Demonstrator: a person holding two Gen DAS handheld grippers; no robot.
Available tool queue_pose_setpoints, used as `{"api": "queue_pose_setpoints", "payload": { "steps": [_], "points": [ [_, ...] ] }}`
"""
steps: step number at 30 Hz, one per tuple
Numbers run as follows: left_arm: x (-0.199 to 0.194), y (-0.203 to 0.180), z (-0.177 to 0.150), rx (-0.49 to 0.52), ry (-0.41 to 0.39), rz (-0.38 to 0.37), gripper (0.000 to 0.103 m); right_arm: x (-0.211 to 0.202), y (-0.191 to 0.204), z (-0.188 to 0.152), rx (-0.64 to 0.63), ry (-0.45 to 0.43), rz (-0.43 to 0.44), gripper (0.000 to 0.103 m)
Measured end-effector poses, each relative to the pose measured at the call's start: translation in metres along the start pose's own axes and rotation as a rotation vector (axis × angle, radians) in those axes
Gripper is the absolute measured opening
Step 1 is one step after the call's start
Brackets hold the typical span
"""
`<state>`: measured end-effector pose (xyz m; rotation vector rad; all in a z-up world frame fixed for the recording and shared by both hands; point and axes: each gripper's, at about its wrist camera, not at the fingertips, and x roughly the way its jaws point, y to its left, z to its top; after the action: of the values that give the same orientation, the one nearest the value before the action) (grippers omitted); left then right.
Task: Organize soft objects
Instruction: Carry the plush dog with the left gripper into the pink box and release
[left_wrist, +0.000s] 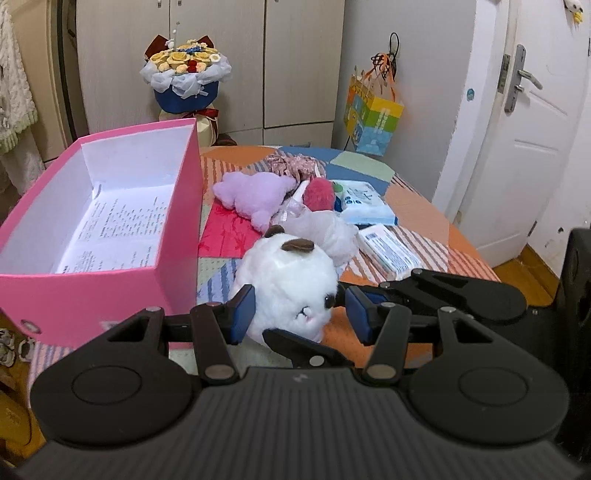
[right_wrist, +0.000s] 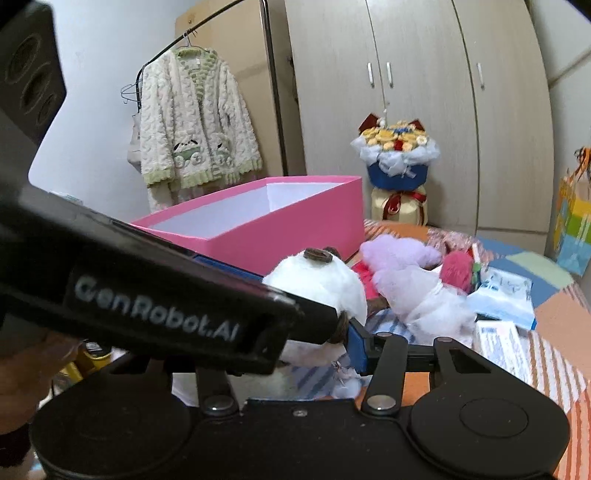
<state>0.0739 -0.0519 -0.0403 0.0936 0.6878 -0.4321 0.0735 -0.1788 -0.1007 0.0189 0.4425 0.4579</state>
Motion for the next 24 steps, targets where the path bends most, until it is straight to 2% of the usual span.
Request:
{"api": "queue_pose_setpoints", "payload": {
  "steps": [8,14,24],
  "points": [
    [-0.044,0.007,0.003,0.002,0.002,0.007,0.052,-0.016,0.027,0.020,-0.078,0.020,0.038,0.055],
    [-0.078,0.016,0.011,0.007,-0.044,0.034,0.052,-0.027,0.051,0.043,-0.153,-0.003,0.052,0.055],
    [-0.109,0.055,0.054,-0.011,-0.105,0.056,0.052,-0.017,0.076,0.101,-0.223,-0.029,0.106,0.055]
  ]
}}
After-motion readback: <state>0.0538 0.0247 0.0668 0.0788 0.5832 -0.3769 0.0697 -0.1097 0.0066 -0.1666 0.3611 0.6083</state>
